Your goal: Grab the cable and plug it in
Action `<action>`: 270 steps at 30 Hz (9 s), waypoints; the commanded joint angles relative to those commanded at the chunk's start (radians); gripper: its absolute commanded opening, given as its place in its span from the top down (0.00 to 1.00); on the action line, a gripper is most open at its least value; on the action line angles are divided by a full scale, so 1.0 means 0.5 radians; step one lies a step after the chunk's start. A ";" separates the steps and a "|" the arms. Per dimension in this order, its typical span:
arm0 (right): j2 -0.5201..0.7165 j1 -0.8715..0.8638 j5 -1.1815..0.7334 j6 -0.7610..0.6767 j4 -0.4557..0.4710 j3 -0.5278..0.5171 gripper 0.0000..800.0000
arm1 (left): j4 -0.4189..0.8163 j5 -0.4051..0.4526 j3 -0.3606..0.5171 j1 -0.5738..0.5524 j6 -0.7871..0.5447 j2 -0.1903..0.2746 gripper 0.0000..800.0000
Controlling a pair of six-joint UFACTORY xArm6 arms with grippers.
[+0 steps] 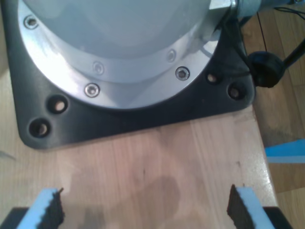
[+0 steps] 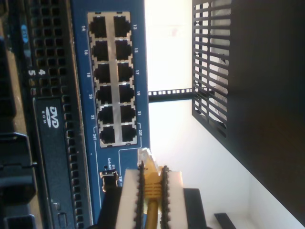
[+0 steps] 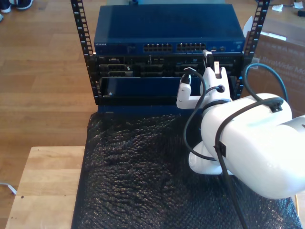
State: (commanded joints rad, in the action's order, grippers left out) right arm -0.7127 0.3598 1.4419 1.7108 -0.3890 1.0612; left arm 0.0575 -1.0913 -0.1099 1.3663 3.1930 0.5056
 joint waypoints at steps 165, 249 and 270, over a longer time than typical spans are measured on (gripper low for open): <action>1.599 -0.779 -2.519 0.319 0.387 -0.804 0.09 | 0.000 0.000 0.000 0.000 0.000 0.000 0.00; 2.940 -3.563 -4.784 2.777 0.712 -2.047 0.00 | 0.000 0.000 0.000 0.000 0.000 0.000 0.00; 2.750 -3.722 -4.683 3.050 0.687 -2.108 0.00 | 0.000 0.000 0.000 0.000 0.000 0.000 0.00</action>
State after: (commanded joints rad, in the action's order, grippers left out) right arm 0.6621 -1.5014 -0.8995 3.2360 -0.0453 0.0071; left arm 0.0575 -1.0913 -0.1099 1.3663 3.1930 0.5056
